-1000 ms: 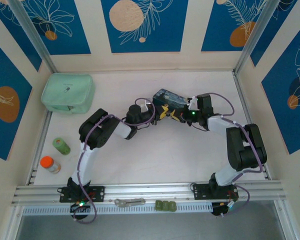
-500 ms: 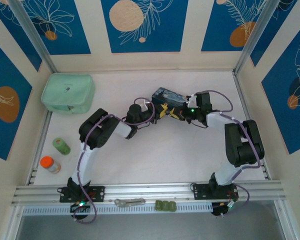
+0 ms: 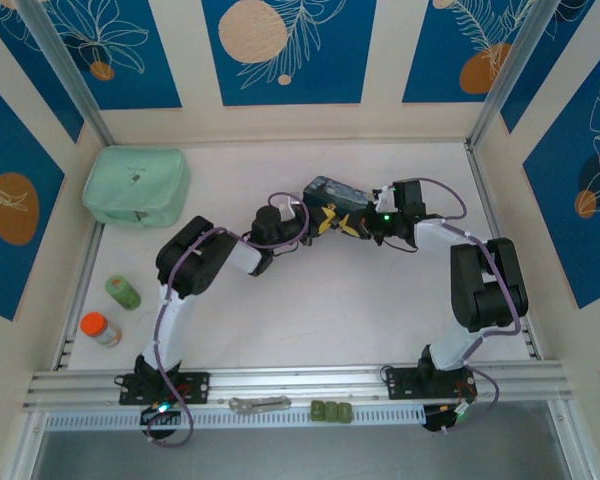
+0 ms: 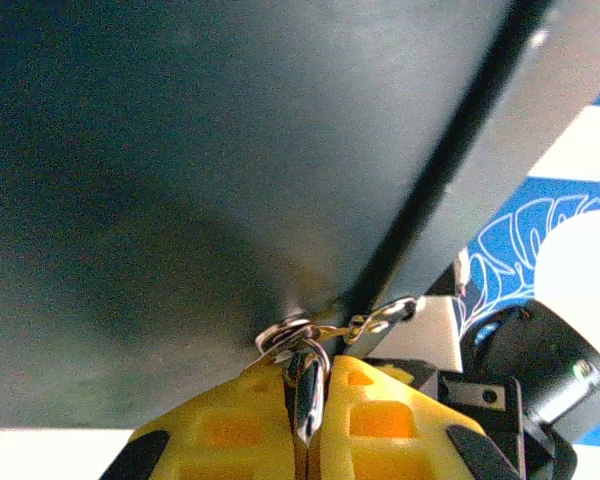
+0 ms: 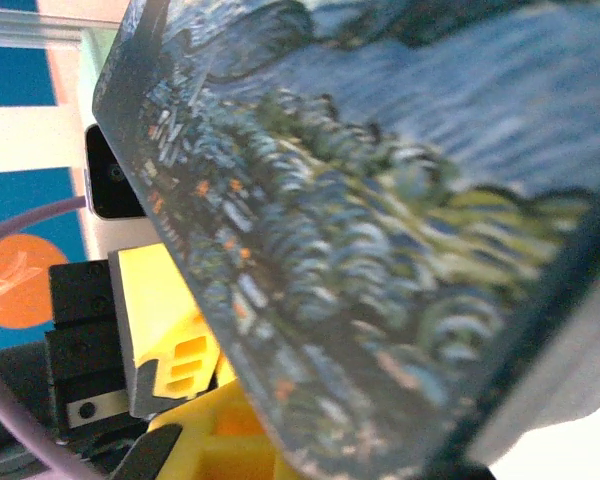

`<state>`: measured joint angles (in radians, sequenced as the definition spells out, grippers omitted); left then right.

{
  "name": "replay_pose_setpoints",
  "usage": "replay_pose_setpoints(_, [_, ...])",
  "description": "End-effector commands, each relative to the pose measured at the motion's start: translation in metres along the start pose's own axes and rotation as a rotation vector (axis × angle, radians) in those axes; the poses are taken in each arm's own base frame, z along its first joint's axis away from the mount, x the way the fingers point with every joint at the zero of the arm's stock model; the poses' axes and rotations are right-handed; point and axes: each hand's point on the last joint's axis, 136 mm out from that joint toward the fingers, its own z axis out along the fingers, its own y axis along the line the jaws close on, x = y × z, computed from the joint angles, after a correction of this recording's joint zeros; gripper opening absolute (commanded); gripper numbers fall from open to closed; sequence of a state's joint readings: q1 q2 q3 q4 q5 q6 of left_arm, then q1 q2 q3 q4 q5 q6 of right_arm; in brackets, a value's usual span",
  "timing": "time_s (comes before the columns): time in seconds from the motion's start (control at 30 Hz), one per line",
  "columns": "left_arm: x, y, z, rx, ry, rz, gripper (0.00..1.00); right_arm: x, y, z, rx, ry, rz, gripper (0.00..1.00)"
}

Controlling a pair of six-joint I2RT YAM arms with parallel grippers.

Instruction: Unlock a padlock with a key

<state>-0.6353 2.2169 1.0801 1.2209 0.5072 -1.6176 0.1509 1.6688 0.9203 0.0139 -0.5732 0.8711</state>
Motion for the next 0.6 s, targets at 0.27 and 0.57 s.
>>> replay_pose_setpoints(0.27, [0.082, -0.105, -0.006, 0.309, 0.316, 0.42, 0.0, 0.013, 0.029, -0.012, -0.216, 0.118, 0.365, 0.0])
replay_pose_setpoints(0.57, [0.087, -0.088, -0.008, 0.294, 0.311, 0.51, 0.0, -0.005, 0.038, -0.017, -0.355, 0.056, 0.652, 0.0])
